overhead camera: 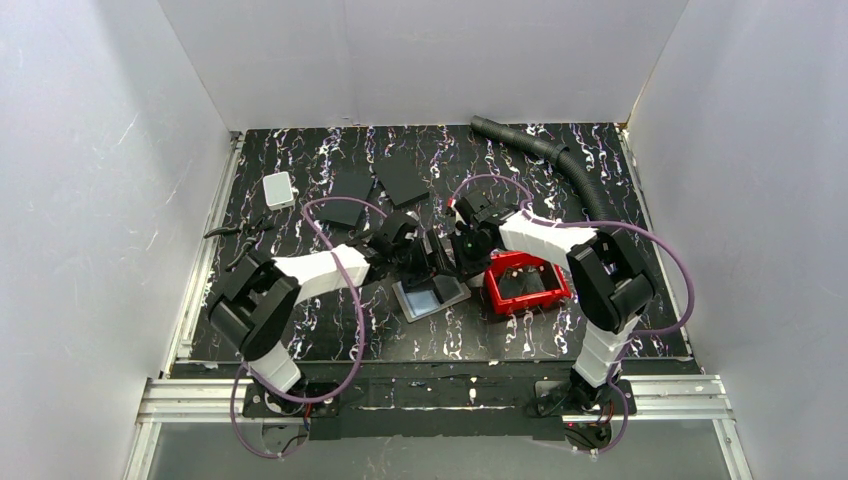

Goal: Put the credit cards into the card holder
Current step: Turn over the card slot in the card holder.

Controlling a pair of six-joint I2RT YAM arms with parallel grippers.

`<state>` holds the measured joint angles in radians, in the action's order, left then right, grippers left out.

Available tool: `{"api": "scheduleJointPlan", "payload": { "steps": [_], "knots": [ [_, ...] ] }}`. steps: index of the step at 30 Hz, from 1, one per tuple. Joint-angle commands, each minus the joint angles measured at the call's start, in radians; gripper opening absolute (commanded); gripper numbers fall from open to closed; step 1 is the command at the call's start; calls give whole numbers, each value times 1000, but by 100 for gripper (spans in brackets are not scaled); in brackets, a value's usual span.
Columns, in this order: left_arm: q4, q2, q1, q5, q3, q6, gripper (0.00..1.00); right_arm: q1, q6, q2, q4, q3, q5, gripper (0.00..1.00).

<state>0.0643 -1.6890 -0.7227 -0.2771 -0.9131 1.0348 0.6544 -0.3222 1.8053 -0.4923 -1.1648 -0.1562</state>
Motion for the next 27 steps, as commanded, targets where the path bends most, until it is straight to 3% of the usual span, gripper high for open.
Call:
{"api": "scheduleJointPlan", "payload": {
  "steps": [1, 6, 13, 16, 19, 22, 27],
  "knots": [
    [-103, 173, 7, 24, 43, -63, 75, -10, 31, -57, -40, -14, 33, 19],
    [-218, 334, 45, 22, 76, -107, 78, -6, 50, -103, -85, -42, 57, 25],
    [-360, 572, 182, -16, 234, -101, 82, 118, 62, -192, -7, -39, 79, 59],
    [-419, 660, 223, 11, 259, -114, 86, 204, 14, -166, 56, -40, 47, 67],
    [-493, 708, 236, 60, 255, -130, 87, 295, -53, -137, 109, -38, 117, 73],
    [-530, 738, 238, 88, 258, -139, 87, 357, -73, -100, 127, -52, 228, 73],
    [-484, 746, 241, 49, 300, -114, 88, 387, -54, -39, 137, -68, 247, 61]
  ]
}}
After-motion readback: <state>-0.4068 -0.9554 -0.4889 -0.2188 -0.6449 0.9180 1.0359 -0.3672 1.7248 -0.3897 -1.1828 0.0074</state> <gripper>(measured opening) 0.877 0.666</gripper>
